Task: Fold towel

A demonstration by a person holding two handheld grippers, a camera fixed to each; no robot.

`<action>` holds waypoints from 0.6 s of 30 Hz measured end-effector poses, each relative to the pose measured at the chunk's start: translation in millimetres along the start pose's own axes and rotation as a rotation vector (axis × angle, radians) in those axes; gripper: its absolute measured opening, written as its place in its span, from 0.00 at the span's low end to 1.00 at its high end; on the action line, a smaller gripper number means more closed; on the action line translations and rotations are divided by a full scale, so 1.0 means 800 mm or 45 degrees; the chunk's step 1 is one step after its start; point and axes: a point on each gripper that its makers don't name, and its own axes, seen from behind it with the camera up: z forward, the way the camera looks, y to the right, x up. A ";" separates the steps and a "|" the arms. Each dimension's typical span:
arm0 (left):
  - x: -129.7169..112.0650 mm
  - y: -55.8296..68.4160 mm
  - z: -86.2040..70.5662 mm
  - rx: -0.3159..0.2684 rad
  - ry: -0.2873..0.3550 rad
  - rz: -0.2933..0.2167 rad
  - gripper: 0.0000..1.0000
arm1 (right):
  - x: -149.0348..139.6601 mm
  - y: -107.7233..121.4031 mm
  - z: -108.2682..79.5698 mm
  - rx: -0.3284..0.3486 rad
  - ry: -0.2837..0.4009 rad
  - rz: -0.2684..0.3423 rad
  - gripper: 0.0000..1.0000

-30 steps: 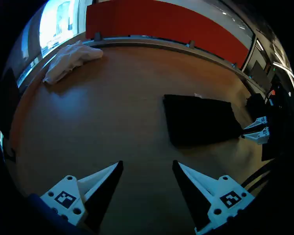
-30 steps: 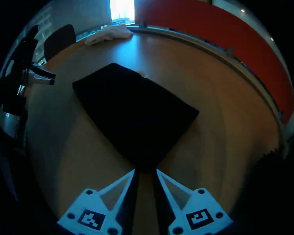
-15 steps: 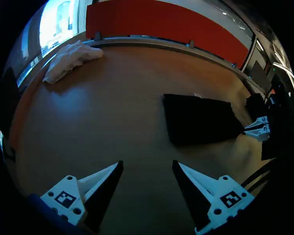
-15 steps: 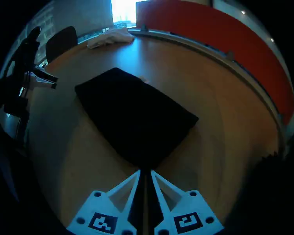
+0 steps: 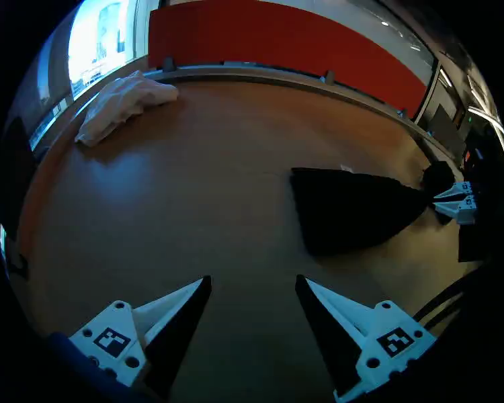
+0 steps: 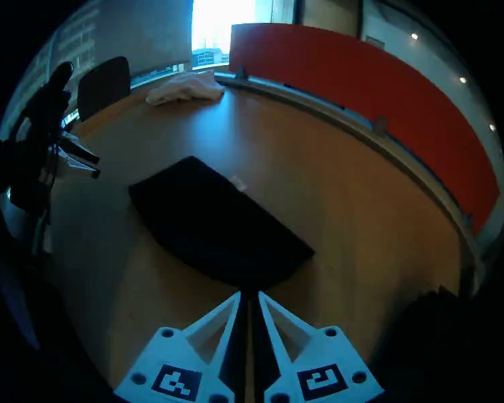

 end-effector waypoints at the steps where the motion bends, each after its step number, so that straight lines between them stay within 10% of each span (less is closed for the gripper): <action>1: 0.000 0.000 0.000 0.000 0.001 0.001 0.93 | 0.005 0.002 -0.003 -0.006 0.009 -0.008 0.06; 18: 0.005 0.006 -0.003 -0.012 0.015 0.001 0.93 | 0.071 0.018 -0.040 -0.047 0.097 -0.132 0.06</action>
